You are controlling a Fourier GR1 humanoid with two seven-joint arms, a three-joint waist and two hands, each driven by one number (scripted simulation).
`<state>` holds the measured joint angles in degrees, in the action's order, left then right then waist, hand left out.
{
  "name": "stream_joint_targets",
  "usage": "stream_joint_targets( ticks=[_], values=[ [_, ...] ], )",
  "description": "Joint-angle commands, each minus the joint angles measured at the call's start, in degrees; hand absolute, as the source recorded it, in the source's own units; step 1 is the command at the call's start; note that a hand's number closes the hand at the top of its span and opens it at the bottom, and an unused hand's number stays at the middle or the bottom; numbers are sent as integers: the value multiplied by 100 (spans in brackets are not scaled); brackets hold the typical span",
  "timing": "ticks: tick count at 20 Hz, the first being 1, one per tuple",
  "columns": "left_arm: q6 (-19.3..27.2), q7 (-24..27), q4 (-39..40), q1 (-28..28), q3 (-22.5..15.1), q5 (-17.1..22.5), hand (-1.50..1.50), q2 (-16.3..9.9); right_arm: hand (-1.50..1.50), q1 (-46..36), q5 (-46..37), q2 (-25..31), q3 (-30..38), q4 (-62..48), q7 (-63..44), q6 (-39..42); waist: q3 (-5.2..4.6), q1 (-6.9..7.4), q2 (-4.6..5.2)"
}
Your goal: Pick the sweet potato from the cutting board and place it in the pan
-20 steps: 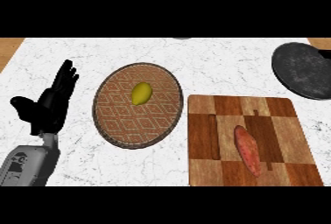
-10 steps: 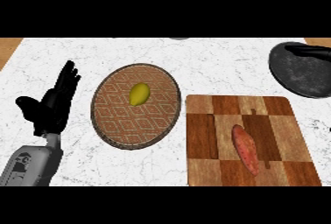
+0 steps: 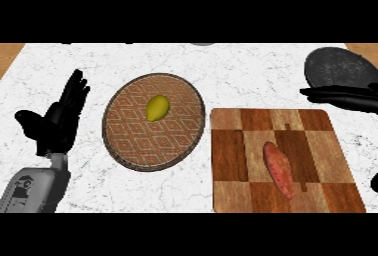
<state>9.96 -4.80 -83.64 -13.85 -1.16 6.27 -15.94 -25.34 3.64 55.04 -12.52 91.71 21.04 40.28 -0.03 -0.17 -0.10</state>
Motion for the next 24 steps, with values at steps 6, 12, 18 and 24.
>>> stream_joint_targets(
  ticks=[6, 12, 18, 24],
  values=[
    [-436, 203, 188, 0, 459, 135, 0, -151, -150, 259, -978, -759, 107, -118, -185, 109, 2, 48, 16],
    [-79, -42, -401, 287, 75, -283, 0, 286, -150, 121, -1540, -1002, 138, -139, -448, 458, 3, 62, 10],
    [-233, 427, 619, -275, 393, -265, 0, 305, -150, 158, -2010, -1165, -99, -303, -33, 671, 0, 9, 21],
    [-289, -75, 103, -177, 376, -282, 0, 262, -150, 319, -2434, -1277, -299, 15, -2, 620, 1, 6, 6]
  ],
)
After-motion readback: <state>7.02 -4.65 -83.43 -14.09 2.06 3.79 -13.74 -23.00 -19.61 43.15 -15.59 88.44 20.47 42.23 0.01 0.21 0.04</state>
